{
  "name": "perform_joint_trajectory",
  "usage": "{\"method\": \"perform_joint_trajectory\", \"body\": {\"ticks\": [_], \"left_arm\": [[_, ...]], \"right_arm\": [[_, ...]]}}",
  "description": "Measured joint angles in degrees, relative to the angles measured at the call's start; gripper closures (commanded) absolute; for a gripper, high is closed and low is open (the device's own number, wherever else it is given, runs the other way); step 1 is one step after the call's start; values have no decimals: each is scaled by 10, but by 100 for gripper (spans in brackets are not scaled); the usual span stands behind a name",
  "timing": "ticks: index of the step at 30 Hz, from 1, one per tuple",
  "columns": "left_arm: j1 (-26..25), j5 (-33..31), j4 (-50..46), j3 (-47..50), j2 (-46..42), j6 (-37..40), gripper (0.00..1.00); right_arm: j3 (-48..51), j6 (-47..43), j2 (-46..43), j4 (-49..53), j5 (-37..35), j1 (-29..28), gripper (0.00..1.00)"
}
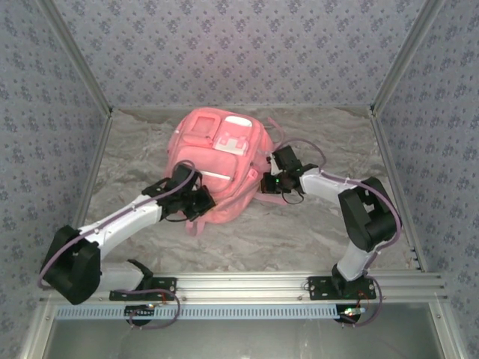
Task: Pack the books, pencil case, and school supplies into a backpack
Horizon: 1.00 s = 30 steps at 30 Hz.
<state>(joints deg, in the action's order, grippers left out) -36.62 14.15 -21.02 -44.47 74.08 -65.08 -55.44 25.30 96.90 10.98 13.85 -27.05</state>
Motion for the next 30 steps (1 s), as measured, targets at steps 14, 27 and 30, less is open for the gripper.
{"method": "perform_joint_trajectory", "body": {"ticks": [14, 27, 30], "left_arm": [[-122, -5, 20, -122, 140, -34, 83], [-138, 33, 106, -144, 168, -18, 60], [-138, 42, 106, -158, 179, 8, 55]], "right_arm": [[88, 5, -138, 45, -86, 47, 40], [126, 4, -295, 75, -165, 72, 27], [126, -5, -333, 75, -173, 71, 0]]}}
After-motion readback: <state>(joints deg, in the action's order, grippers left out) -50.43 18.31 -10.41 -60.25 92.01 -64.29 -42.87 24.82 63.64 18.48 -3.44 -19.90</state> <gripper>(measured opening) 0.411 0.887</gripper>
